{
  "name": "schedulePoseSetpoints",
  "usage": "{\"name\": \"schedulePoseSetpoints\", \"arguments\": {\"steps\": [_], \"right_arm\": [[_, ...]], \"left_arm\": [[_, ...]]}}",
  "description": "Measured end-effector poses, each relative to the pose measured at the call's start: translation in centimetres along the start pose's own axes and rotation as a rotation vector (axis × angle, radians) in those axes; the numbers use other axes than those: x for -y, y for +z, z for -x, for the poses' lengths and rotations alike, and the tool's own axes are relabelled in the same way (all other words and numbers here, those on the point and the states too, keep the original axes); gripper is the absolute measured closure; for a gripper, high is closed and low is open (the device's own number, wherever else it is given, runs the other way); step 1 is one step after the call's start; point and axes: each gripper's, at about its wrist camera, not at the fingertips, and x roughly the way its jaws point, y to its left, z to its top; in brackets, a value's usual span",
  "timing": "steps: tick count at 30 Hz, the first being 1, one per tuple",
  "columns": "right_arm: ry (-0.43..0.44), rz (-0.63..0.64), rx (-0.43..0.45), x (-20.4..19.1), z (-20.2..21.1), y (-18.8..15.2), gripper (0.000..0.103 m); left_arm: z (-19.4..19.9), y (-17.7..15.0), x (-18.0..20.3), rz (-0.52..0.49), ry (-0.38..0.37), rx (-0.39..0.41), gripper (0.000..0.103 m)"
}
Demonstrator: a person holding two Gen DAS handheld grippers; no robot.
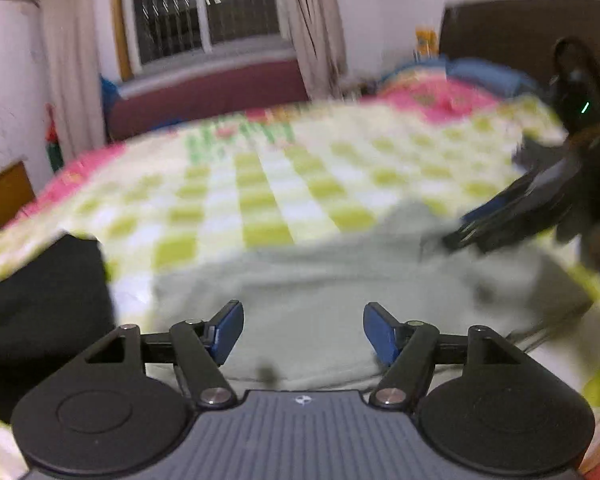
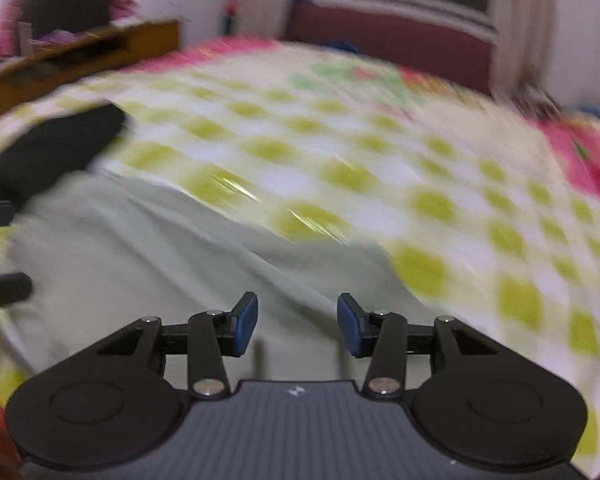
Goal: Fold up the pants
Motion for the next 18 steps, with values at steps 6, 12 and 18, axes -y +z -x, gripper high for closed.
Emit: {"name": "schedulePoseSetpoints", "arguments": {"steps": [6, 12, 18], "right_arm": [[-0.037, -0.273, -0.001, 6.7, -1.6, -0.9, 0.062], [-0.013, -0.282, 0.051, 6.2, -0.1, -1.2, 0.059], [0.043, -0.469, -0.016, 10.4, 2.9, -5.1, 0.058]], "left_arm": [[-3.4, 0.9, -0.4, -0.041, 0.049, -0.159, 0.023], [-2.3, 2.0, 1.9, -0.141, 0.082, -0.119, 0.02], [-4.2, 1.8, 2.3, -0.16, 0.105, -0.19, 0.02]]}}
